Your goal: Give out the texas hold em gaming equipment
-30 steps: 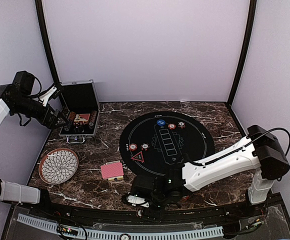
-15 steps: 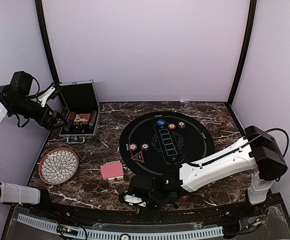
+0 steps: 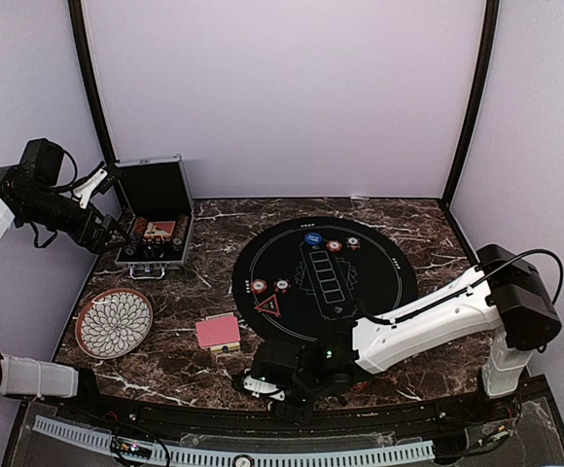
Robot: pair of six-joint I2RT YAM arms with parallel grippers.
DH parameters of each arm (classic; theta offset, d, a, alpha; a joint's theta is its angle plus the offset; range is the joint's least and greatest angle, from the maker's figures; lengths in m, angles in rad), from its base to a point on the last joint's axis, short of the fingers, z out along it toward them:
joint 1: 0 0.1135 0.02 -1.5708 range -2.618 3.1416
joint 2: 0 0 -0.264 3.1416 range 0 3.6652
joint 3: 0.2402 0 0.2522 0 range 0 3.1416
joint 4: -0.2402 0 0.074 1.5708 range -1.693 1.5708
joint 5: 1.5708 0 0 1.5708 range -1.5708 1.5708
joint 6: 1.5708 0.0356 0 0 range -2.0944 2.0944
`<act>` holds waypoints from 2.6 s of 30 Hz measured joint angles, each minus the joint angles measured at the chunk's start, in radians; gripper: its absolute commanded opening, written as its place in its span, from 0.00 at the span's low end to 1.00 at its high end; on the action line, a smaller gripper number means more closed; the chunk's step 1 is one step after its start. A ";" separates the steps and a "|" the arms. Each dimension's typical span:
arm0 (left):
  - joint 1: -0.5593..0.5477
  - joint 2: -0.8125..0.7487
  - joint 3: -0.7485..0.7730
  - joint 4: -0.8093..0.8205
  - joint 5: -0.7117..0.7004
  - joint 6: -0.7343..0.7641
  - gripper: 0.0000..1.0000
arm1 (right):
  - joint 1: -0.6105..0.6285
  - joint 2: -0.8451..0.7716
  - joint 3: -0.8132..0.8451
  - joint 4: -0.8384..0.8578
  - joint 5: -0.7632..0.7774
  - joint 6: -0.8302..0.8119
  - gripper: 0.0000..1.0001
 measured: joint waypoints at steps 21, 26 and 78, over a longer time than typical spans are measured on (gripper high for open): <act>0.000 0.001 0.000 0.000 0.015 -0.001 0.99 | -0.003 -0.033 -0.041 0.009 0.012 0.028 0.28; 0.000 0.001 0.000 0.000 0.015 -0.001 0.99 | -0.005 -0.036 -0.041 0.004 0.024 0.031 0.22; 0.000 0.006 0.000 0.000 0.044 -0.004 0.99 | -0.531 0.029 0.082 -0.029 0.160 0.187 0.56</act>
